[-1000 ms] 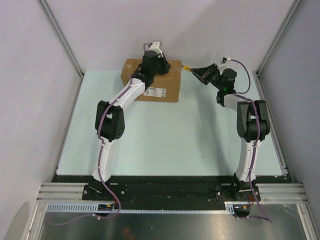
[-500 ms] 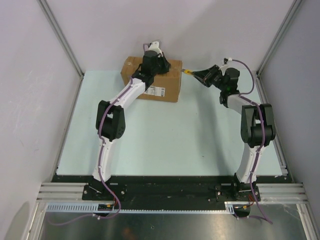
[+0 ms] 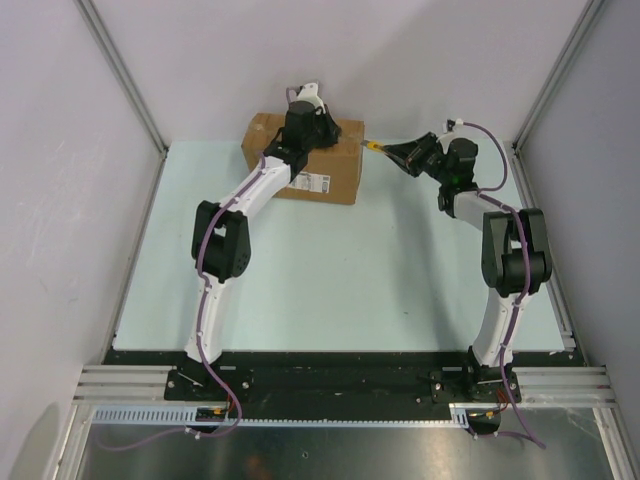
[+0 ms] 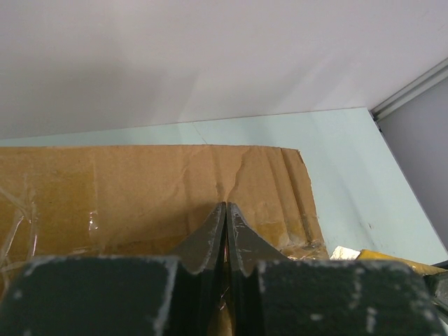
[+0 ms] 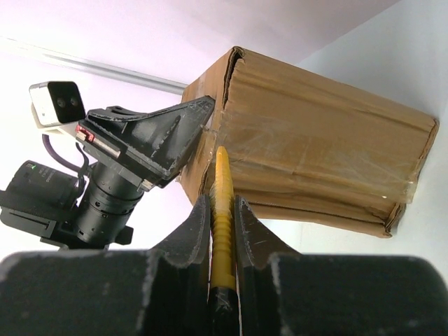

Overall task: Unpack the express box
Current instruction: Cut the express box at the center of the board.

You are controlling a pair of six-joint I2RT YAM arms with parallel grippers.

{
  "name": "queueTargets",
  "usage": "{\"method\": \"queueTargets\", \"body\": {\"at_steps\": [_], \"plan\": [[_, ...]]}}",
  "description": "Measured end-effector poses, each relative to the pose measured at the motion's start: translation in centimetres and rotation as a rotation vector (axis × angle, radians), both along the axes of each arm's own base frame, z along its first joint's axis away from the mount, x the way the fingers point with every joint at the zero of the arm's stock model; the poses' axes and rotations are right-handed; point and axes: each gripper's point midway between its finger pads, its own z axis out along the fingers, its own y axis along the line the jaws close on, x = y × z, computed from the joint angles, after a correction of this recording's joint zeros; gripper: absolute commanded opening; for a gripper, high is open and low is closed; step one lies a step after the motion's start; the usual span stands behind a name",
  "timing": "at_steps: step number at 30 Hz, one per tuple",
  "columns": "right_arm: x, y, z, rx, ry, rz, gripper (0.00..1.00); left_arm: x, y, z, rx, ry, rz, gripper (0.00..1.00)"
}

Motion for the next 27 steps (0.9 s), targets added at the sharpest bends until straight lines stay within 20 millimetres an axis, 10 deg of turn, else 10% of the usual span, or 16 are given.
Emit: {"method": "queueTargets", "body": {"at_steps": [27], "plan": [[-0.22, 0.02, 0.19, 0.080, 0.067, -0.027, 0.00, 0.00, 0.00, 0.01, 0.000, -0.001, 0.000, 0.08]]}}
